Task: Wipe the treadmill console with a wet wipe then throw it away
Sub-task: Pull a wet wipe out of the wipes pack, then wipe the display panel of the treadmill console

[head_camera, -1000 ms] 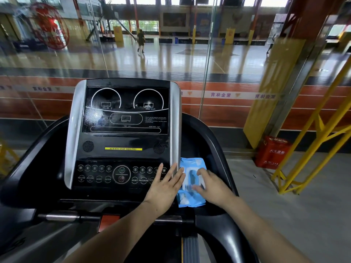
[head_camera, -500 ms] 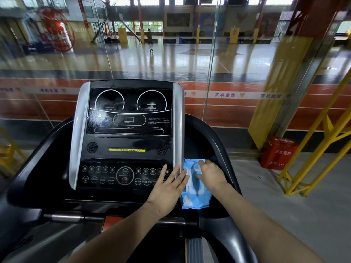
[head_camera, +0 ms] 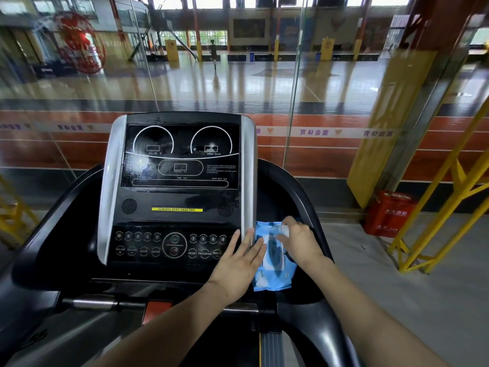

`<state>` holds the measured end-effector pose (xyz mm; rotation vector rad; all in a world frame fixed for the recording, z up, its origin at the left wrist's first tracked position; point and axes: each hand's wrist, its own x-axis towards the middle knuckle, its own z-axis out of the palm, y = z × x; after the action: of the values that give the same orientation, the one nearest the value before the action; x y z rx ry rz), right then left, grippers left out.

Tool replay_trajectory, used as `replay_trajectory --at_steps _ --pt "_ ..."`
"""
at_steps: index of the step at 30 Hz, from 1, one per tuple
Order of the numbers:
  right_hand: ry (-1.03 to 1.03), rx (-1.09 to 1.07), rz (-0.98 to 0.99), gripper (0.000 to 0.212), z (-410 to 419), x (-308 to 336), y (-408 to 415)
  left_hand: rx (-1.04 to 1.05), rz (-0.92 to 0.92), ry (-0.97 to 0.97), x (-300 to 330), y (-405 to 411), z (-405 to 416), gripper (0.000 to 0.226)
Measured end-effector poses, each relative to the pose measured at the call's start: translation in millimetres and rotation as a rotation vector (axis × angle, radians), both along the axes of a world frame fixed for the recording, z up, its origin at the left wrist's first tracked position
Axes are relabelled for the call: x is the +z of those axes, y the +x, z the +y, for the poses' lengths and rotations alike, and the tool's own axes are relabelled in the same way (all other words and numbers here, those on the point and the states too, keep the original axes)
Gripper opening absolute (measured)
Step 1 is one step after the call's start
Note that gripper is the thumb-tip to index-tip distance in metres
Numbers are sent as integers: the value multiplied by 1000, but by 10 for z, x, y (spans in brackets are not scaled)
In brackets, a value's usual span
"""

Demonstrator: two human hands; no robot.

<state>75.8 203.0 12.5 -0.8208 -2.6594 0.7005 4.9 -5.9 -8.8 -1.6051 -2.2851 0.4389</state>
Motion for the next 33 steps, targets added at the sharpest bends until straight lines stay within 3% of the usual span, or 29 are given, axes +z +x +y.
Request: replay_trajectory --at_steps 6,10,16,20,22,25,27,31,33 --pt "-204 -94 290 33 -67 218 264 -94 143 -140 19 124 284 73" --pt "-444 -169 381 13 -111 303 391 -37 157 -305 -20 85 476 69" --pt "-539 -216 517 2 -90 323 510 8 165 -429 -61 113 585 70" --pt "-563 -196 600 8 -146 388 495 -16 105 -399 47 73 568 66" --pt "-538 -145 646 11 -204 476 478 -58 -10 -267 154 19 533 60" --pt "-515 -50 693 12 -282 642 409 -166 -177 195 369 -43 354 49" --pt "-531 -9 723 9 -359 795 328 -130 -307 477 541 -105 203 44" --pt "-567 58 769 5 -576 1174 144 90 -927 922 985 -330 -21 38" --pt "-559 97 760 7 -674 1333 26 104 -1243 1028 1216 -442 -121 45"
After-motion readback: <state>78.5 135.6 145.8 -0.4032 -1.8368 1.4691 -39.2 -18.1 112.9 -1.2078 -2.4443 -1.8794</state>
